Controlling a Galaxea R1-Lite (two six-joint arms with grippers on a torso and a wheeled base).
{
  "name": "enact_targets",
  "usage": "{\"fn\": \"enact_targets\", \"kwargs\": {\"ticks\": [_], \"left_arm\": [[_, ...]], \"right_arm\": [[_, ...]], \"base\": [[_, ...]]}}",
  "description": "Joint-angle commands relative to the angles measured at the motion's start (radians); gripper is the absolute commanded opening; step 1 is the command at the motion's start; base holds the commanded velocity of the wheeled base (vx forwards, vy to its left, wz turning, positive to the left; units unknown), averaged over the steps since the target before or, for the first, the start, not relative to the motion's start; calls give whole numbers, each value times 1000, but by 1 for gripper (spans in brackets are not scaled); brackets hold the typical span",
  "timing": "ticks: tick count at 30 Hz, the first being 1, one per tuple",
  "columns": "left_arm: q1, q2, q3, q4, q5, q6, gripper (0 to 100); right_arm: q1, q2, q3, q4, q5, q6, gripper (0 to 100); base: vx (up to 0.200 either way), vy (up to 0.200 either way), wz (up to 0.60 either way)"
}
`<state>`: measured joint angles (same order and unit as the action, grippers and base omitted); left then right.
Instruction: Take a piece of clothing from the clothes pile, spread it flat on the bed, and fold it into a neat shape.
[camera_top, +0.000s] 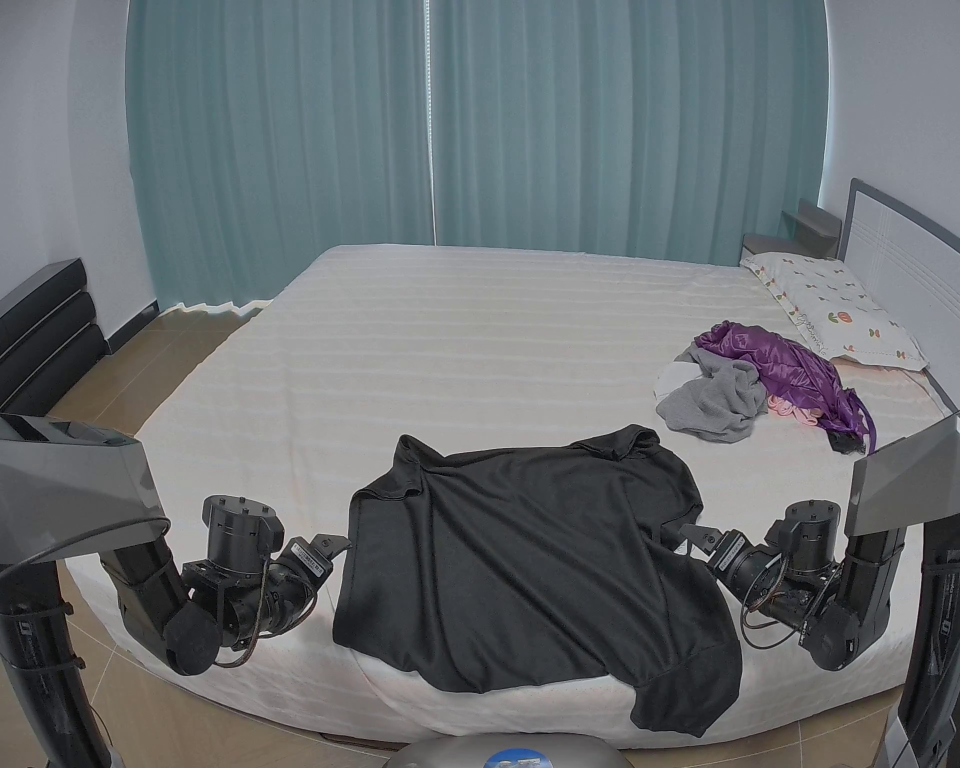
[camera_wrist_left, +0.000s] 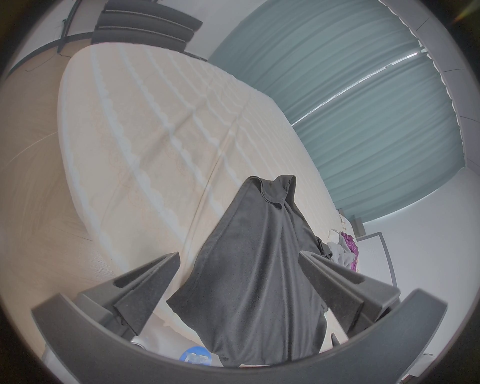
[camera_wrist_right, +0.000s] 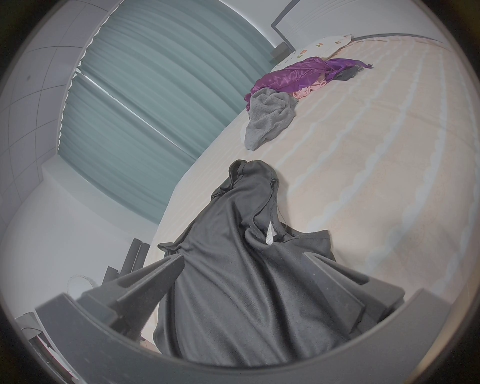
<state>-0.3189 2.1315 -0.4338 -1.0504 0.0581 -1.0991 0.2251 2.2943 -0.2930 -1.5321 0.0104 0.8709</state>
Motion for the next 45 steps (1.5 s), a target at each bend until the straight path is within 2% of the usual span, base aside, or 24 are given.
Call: {"fn": "enact_targets", "kwargs": {"ticks": [1, 7, 14, 24, 32, 37, 38, 45], "left_arm": [[-2, 1, 3, 0, -1, 2, 100], [-2, 11, 20, 1, 0, 28, 100], [-2, 42, 73, 0, 3, 159, 100], [-6, 97, 87, 1, 20, 225, 100], [-9, 123, 78, 1, 43, 229, 100], [-9, 134, 81, 3, 46, 275, 100], [-9, 134, 79, 3, 46, 275, 0], [-2, 134, 81, 1, 74, 280, 0]], "right_arm": [[2, 4, 2, 1, 0, -1, 100], [5, 7, 2, 1, 0, -1, 100], [5, 17, 2, 1, -1, -3, 100], [5, 25, 2, 1, -1, -3, 100], [5, 42, -3, 0, -1, -3, 100], [7, 54, -5, 0, -3, -4, 100], [7, 54, -5, 0, -3, -4, 100], [5, 60, -8, 0, -3, -6, 100]], "base": [[0, -200, 0], [0, -33, 0], [0, 0, 0], [0, 0, 0], [0, 0, 0], [0, 0, 0], [0, 0, 0], [0, 0, 0]]}}
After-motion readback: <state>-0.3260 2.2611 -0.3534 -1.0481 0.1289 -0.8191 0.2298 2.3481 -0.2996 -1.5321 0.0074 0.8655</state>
